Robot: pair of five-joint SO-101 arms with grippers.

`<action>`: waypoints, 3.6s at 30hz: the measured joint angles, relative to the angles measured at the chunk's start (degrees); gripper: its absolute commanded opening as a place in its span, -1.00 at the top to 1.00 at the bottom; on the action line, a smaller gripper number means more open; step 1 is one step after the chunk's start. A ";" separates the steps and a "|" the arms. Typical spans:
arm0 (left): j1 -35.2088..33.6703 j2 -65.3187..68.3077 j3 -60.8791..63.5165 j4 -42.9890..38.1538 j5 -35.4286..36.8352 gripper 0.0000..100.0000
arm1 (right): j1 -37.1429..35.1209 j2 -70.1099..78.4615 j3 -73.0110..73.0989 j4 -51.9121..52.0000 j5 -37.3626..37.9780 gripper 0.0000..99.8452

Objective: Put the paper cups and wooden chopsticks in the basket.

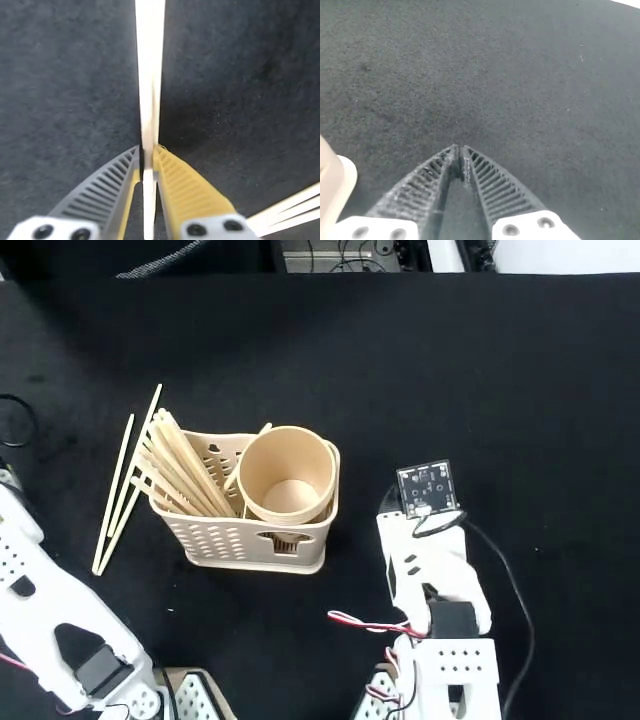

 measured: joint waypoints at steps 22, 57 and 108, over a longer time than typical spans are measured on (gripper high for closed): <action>-1.93 8.53 -0.53 -5.19 -0.18 0.94 | 0.00 0.00 0.00 0.00 0.00 0.97; -6.15 -13.54 24.35 -16.79 5.19 0.94 | 0.00 0.00 0.00 0.00 0.00 0.97; -3.16 -11.69 32.97 -28.92 6.07 0.94 | 0.00 0.00 0.00 0.00 0.00 0.97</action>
